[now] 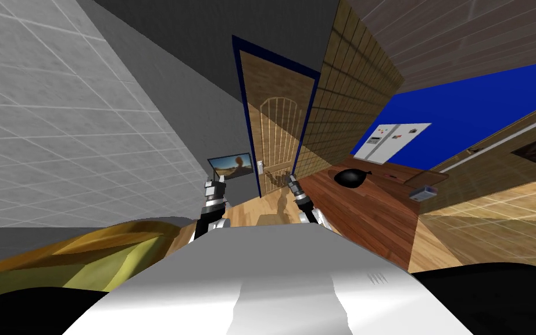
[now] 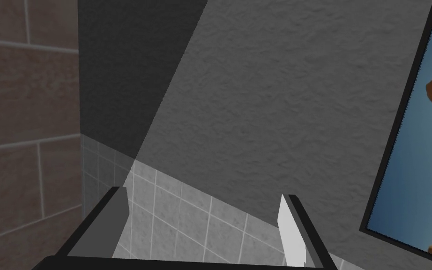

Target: Pull the door open

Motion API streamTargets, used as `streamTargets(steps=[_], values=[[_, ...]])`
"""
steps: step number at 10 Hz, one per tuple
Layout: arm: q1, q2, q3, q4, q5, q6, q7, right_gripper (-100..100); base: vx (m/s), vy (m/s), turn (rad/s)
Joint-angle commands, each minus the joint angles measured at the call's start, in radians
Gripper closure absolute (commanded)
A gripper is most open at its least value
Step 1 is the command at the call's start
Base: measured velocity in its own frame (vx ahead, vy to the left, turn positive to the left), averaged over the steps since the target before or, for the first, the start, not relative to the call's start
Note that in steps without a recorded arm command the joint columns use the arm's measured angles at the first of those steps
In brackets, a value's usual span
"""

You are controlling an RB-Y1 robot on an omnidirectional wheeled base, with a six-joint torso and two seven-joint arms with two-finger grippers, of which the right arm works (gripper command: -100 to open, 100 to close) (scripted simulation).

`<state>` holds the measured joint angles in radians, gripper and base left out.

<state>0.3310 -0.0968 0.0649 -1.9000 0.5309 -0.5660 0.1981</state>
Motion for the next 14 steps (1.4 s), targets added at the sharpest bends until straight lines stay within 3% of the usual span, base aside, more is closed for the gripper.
streamTargets(steps=[1,14], values=[[-0.013,-0.007,0.008,0.030,0.041,-0.002,0.022,-100,0.131,0.094,-0.112],[-0.081,-0.024,0.066,0.238,0.309,-0.036,0.171,-100,0.112,0.106,-0.118]])
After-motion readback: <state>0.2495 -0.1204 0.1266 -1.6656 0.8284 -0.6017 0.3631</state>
